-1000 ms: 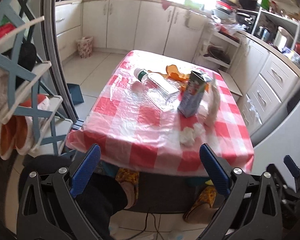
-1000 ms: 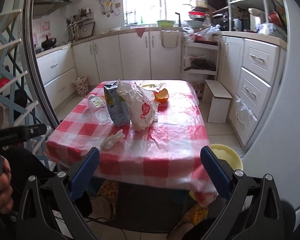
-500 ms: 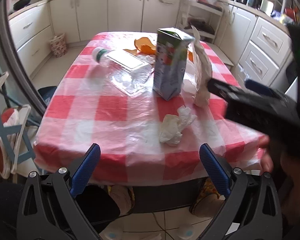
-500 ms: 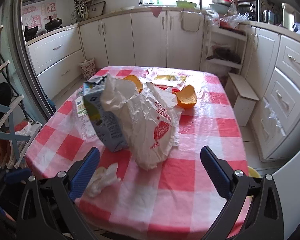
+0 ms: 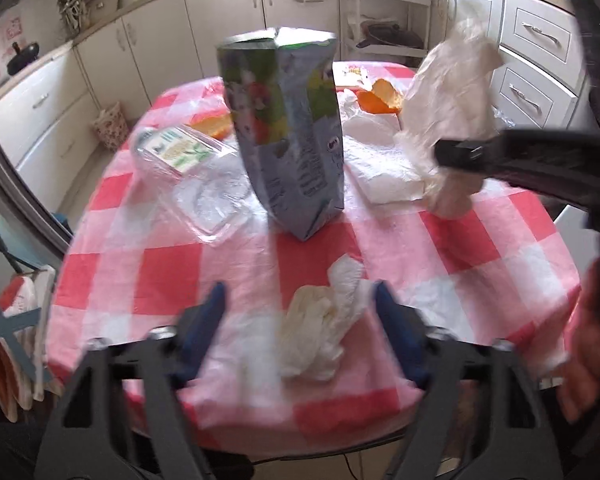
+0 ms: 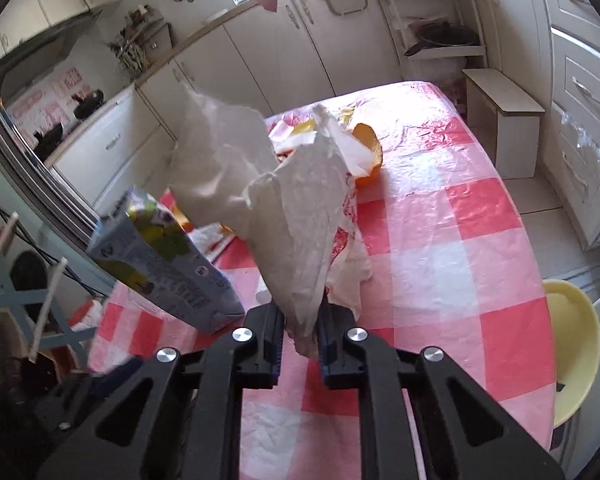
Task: Collect trash
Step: 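Carry the bag and tissue to the yellow bucket and release both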
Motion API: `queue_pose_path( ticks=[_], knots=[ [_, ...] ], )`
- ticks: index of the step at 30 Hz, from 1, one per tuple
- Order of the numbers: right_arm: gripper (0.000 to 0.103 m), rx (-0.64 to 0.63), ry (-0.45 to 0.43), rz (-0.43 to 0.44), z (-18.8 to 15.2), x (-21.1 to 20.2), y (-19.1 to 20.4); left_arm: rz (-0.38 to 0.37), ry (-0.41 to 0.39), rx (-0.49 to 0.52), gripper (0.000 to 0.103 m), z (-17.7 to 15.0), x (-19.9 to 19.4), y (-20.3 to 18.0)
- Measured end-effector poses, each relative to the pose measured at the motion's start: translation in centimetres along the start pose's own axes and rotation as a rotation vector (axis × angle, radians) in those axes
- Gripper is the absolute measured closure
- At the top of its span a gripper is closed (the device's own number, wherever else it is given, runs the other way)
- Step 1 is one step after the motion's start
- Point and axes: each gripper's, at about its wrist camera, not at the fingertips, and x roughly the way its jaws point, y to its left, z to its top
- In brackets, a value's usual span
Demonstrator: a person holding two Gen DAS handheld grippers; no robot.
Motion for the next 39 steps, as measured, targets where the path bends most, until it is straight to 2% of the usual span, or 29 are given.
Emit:
queue_pose_path(
  ticks=[1, 2, 4, 6, 10, 14, 17, 19, 20, 21, 22, 23, 26, 28, 31, 33, 35, 38, 39],
  knots=[
    [0.089, 0.006, -0.011, 0.012, 0.1, -0.4, -0.1, -0.012, 0.009, -0.008, 0.067, 0.0, 0.4, 0.1],
    [0.089, 0.007, -0.033, 0.026, 0.1, -1.4, -0.2, -0.023, 0.023, -0.017, 0.075, 0.0, 0.9, 0.2],
    [0.089, 0.010, -0.057, 0.043, 0.2, -2.6, -0.3, -0.039, 0.013, -0.036, 0.082, -0.1, 0.9, 0.5],
    [0.089, 0.017, -0.085, 0.053, 0.5, -4.0, -0.7, -0.056, 0.006, -0.046, 0.087, 0.1, 0.5, 1.0],
    [0.089, 0.036, -0.157, -0.006, 0.6, -6.6, -2.8, -0.146, -0.040, -0.102, 0.088, 0.3, -1.8, 2.2],
    [0.089, 0.127, -0.183, -0.151, -0.3, -8.2, -7.7, -0.255, -0.095, -0.114, 0.088, 0.3, -4.6, 2.0],
    [0.088, 0.207, -0.131, -0.275, -2.0, -7.9, -12.3, -0.325, -0.120, -0.098, 0.089, 0.6, -6.4, 0.5],
    [0.083, 0.246, -0.045, -0.376, -3.5, -6.4, -15.5, -0.366, -0.114, -0.084, 0.089, 0.6, -7.1, -0.9],
    [0.080, 0.265, 0.005, -0.395, -4.1, -5.5, -17.0, -0.380, -0.111, -0.078, 0.088, 0.6, -7.3, -1.6],
    [0.074, 0.298, 0.055, -0.415, -4.9, -4.5, -18.5, -0.390, -0.108, -0.072, 0.089, 0.7, -7.3, -2.1],
    [0.052, 0.334, 0.120, -0.441, -5.6, -3.4, -20.1, -0.402, -0.104, -0.063, 0.088, 0.7, -7.5, -3.0],
    [0.042, 0.367, 0.173, -0.446, -6.2, -2.5, -21.2, -0.410, -0.102, -0.055, 0.089, 0.7, -7.6, -3.6],
    [0.041, 0.478, 0.176, -0.445, -6.8, -2.8, -22.8, -0.437, -0.097, -0.026, 0.088, 1.1, -7.9, -5.7],
    [0.038, 0.520, 0.111, -0.428, -5.9, -4.5, -22.9, -0.458, -0.097, 0.001, 0.088, 1.5, -8.1, -7.5],
    [0.031, 0.507, -0.065, -0.344, -3.0, -9.5, -20.1, -0.496, -0.090, 0.032, 0.088, 2.2, -7.9, -10.5],
    [0.026, 0.437, -0.173, -0.304, -1.1, -12.7, -17.6, -0.520, -0.084, 0.052, 0.088, 2.9, -7.7, -12.7],
    [0.013, 0.332, -0.321, -0.296, 0.4, -16.4, -14.6, -0.548, -0.073, 0.073, 0.088, 3.5, -7.1, -15.3],
    [0.009, 0.218, -0.576, -0.339, 0.8, -21.5, -11.6, -0.578, -0.043, 0.096, 0.088, 4.3, -5.4, -19.6],
    [0.009, 0.198, -0.618, -0.343, 0.7, -22.3, -11.5, -0.587, -0.027, 0.097, 0.088, 4.6, -4.4, -21.2]
  ],
)
